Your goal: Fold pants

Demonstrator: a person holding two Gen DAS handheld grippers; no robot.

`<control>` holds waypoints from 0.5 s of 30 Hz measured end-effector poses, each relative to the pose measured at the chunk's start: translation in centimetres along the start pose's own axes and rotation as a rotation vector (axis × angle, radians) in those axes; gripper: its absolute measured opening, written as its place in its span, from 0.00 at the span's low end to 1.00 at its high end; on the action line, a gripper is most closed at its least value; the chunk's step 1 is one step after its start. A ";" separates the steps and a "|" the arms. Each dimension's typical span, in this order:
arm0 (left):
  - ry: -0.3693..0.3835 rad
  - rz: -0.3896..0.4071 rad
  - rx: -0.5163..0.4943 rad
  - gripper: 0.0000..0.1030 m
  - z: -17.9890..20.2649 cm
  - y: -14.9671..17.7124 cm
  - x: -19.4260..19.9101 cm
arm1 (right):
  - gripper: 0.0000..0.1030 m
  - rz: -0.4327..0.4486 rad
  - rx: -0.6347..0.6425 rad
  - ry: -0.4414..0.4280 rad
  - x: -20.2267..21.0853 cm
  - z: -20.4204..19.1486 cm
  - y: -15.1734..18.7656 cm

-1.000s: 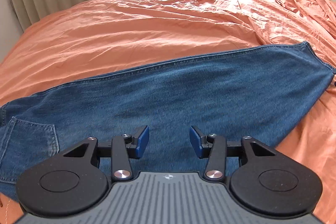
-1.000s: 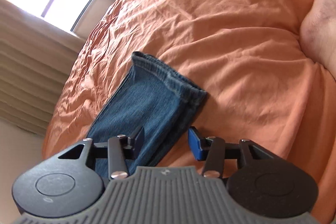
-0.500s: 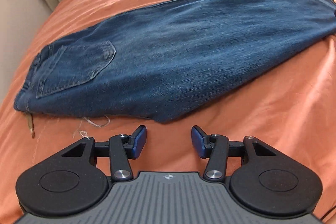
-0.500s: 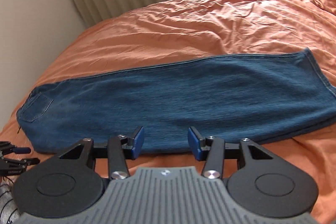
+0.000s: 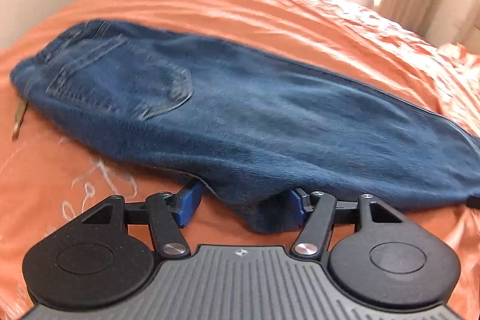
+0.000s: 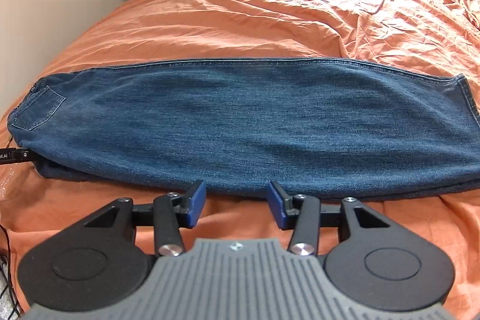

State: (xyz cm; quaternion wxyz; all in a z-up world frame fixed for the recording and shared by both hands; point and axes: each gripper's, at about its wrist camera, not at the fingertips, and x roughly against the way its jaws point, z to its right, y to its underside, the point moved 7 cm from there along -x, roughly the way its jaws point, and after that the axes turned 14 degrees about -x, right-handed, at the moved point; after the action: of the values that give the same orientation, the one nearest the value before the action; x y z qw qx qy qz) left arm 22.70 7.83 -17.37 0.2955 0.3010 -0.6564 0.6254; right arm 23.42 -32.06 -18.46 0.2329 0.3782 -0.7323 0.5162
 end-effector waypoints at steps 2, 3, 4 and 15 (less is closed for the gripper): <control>-0.045 -0.034 0.015 0.69 0.0 0.5 -1.1 | 0.42 0.000 0.002 0.001 0.0 0.1 -0.1; -0.059 -0.035 0.021 0.66 0.1 0.7 -1.4 | 0.42 0.001 0.000 0.005 -0.1 0.3 -0.2; -0.063 -0.022 0.031 0.63 0.1 0.7 -1.5 | 0.42 0.002 -0.005 0.012 -0.1 0.5 -0.3; -0.012 -0.194 0.145 0.11 -0.9 -0.2 0.6 | 0.42 -0.042 -0.115 0.147 -0.9 4.9 -0.4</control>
State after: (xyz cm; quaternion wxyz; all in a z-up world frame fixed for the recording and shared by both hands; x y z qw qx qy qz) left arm 22.45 8.71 -16.71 0.3282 0.3873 -0.5790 0.6380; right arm 24.53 -36.40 -20.67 0.3179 0.3408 -0.7335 0.4947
